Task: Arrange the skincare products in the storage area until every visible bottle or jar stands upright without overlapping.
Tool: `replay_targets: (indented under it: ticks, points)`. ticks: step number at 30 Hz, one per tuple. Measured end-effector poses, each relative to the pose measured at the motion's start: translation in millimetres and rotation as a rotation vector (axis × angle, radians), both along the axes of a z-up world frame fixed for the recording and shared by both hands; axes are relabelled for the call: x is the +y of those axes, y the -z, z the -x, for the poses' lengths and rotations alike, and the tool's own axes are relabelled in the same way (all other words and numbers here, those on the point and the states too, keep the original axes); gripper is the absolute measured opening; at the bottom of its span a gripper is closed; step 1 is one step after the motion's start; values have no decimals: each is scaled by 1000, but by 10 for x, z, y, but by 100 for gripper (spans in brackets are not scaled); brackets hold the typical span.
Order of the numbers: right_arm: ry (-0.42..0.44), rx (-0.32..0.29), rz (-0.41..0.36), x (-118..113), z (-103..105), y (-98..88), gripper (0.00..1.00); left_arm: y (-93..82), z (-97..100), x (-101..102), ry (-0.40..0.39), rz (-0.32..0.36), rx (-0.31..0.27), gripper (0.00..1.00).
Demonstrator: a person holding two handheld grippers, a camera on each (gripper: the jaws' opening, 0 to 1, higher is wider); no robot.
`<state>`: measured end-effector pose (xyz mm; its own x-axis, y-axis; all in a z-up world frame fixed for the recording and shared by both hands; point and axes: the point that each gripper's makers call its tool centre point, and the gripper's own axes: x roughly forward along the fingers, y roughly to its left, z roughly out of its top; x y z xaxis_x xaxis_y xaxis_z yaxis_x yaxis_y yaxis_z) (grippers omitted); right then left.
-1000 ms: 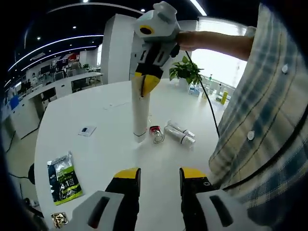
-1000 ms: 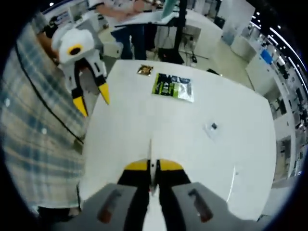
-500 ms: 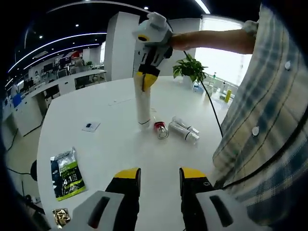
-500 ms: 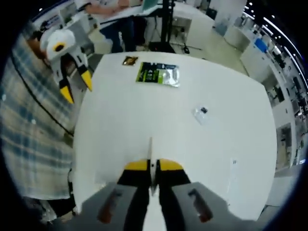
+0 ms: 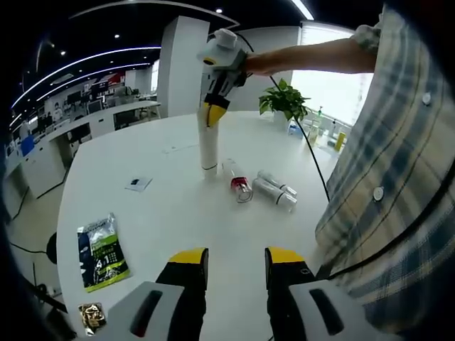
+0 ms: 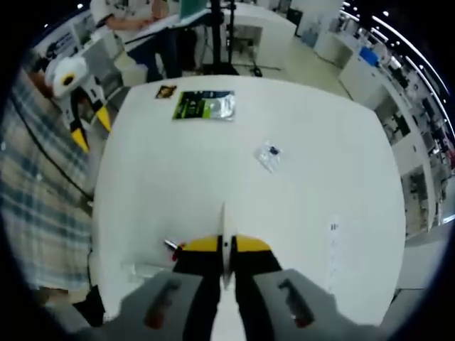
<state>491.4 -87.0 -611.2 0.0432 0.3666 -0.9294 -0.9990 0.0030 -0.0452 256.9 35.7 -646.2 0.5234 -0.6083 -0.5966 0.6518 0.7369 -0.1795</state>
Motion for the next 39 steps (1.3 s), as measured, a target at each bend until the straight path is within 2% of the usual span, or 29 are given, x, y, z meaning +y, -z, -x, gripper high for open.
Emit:
replay_targets:
  ticks: [18, 25, 32, 39]
  points:
    - [80, 0, -27, -215, -332, 53, 3, 34, 53, 47, -22, -9, 11, 32]
    - [78, 17, -17, -310, -360, 104, 4, 55, 80, 69, -25, -14, 17, 32]
    - [97, 30, -40, -325, -400, 97, 5, 66, 100, 79, -26, -18, 22, 32]
    - [79, 13, -25, -358, -434, 98, 7, 56, 99, 82, -26, -16, 19, 32]
